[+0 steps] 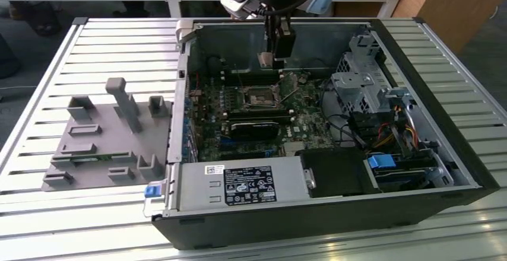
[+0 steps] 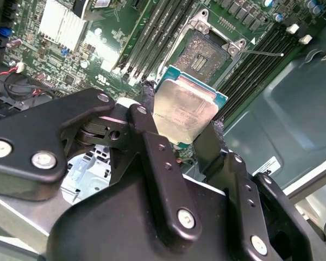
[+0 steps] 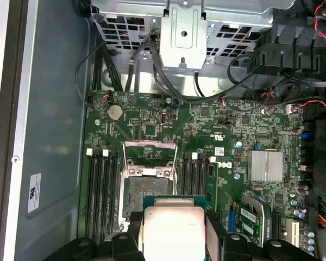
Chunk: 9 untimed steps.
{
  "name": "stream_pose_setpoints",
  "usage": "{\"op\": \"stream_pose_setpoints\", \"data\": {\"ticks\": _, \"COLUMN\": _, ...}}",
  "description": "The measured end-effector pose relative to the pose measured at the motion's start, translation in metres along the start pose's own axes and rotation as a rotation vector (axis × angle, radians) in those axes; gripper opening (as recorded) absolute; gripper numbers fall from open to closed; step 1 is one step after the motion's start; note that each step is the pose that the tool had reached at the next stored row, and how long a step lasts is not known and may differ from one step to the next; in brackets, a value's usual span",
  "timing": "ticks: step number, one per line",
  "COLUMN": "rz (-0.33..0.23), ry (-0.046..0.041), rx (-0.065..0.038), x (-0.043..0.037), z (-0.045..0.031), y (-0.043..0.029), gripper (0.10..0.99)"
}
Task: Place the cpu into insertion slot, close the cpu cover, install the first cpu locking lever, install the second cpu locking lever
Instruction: 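Place the cpu into insertion slot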
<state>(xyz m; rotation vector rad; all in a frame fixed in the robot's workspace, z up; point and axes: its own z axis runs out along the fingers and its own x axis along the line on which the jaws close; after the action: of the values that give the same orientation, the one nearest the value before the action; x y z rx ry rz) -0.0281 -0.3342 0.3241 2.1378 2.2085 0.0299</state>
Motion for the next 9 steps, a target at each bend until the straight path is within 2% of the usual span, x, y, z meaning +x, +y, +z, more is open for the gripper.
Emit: {"op": "stream_pose_setpoints", "data": {"ticks": 9, "rz": 0.002, "ry": -0.0006, "rx": 0.000, "x": 0.0035, "z": 0.0098, "y": -0.0005, "gripper": 0.541}}
